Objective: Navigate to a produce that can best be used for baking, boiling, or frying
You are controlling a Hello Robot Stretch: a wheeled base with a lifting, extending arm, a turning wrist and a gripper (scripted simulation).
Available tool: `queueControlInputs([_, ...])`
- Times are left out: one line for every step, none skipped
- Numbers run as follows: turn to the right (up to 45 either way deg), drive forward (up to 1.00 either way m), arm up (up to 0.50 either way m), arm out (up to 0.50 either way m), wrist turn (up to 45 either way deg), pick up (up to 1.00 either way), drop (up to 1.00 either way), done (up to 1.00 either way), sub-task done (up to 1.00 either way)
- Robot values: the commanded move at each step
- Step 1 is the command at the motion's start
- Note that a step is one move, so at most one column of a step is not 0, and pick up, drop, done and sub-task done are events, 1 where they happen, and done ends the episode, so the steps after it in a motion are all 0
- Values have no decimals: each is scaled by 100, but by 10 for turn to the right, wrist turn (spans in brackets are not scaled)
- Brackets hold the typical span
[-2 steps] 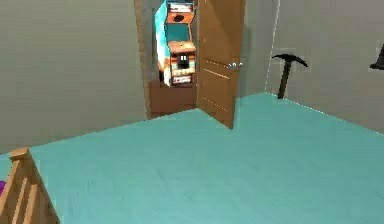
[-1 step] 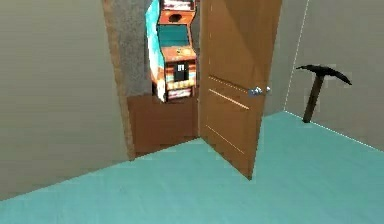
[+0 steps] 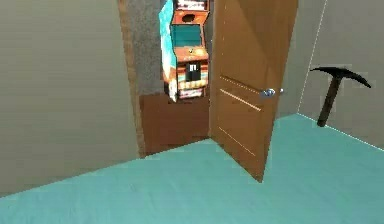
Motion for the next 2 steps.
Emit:
queueControlInputs([0, 100, 0, 0, 0, 0, 0, 0, 0])
queueControlInputs([0, 80, 0, 0, 0, 0, 0, 0, 0])
